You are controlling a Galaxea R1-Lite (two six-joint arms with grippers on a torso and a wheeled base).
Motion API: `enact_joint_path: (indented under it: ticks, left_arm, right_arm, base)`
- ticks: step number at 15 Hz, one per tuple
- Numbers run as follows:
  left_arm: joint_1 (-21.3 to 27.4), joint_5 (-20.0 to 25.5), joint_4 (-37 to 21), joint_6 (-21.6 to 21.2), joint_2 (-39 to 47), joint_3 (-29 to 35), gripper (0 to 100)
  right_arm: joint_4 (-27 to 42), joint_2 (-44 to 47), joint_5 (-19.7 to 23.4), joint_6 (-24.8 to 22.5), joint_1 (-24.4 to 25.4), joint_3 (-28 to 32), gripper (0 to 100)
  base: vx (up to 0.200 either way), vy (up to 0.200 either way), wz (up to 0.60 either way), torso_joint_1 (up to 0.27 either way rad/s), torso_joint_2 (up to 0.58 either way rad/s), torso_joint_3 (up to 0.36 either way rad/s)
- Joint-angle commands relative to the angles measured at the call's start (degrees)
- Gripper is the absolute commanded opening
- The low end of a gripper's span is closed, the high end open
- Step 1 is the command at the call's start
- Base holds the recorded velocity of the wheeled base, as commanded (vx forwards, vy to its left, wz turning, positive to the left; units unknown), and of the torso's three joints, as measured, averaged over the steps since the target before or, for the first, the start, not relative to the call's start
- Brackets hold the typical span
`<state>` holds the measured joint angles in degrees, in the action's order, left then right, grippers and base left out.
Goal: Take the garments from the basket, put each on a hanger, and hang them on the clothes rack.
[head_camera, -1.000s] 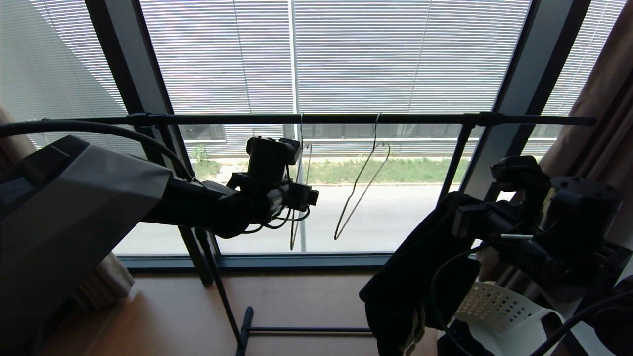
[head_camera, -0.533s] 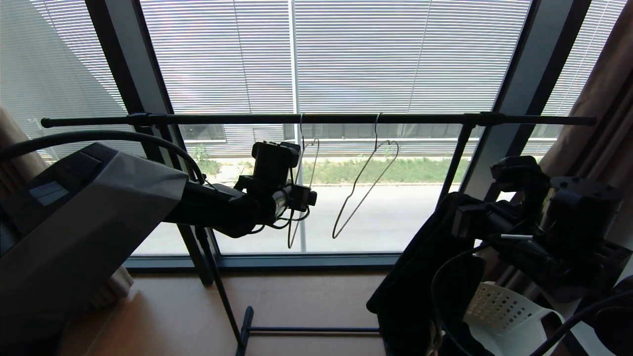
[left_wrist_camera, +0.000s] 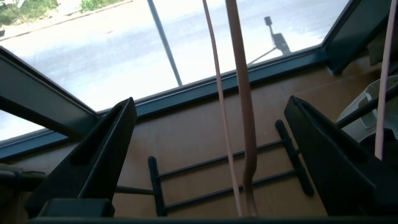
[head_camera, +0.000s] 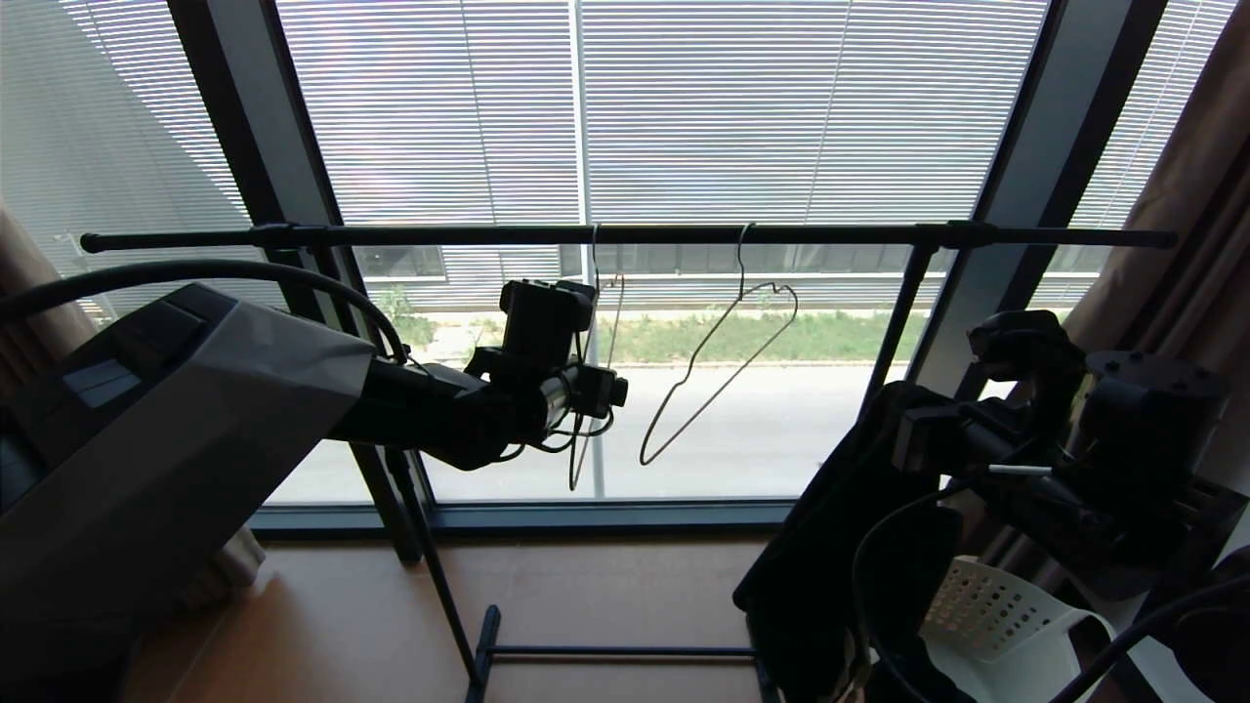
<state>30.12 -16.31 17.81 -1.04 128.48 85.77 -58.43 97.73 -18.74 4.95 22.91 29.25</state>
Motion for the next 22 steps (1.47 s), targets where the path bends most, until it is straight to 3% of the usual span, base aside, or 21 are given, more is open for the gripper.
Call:
enact_joint_path:
  ticks: [1, 5, 6, 13, 17, 22]
  left_arm:
    - [0.29, -0.04, 0.03, -0.11, -0.68, 0.01, 100]
    - [0.29, -2.06, 0.03, -0.19, -0.68, -0.26, 100]
    - [0.29, -2.15, 0.03, -0.11, -0.68, -0.34, 0]
    - [0.11, -2.15, 0.12, -0.02, -1.21, -0.34, 0]
    - [0.38, -2.06, 0.03, -0.19, -5.96, -1.05, 0]
    - [1.25, -1.71, 0.12, -0.19, -15.89, -12.91, 0]
  right_arm:
    - [-0.02, 0.0, 0.02, -0.03, 0.03, 0.02, 0]
    - [-0.02, -0.09, 0.02, -0.03, 0.03, 0.02, 0]
    - [-0.11, -0.09, 0.02, -0.03, 0.03, 0.02, 0]
    - [-0.11, -0.09, 0.02, -0.03, 0.03, -0.07, 0]
    - [-0.11, 0.0, 0.02, 0.06, 0.03, -0.07, 0]
    - [-0.02, 0.0, 0.02, -0.03, 0.03, -0.07, 0]
  base:
    - [0.0, 0.0, 0.0, 0.0, 0.0, 0.0]
    - [0.0, 0.0, 0.0, 0.0, 0.0, 0.0]
    - [0.0, 0.0, 0.0, 0.0, 0.0, 0.0]
    - [0.0, 0.0, 0.0, 0.0, 0.0, 0.0]
    - [0.0, 0.0, 0.0, 0.0, 0.0, 0.0]
    - [0.0, 0.0, 0.0, 0.0, 0.0, 0.0]
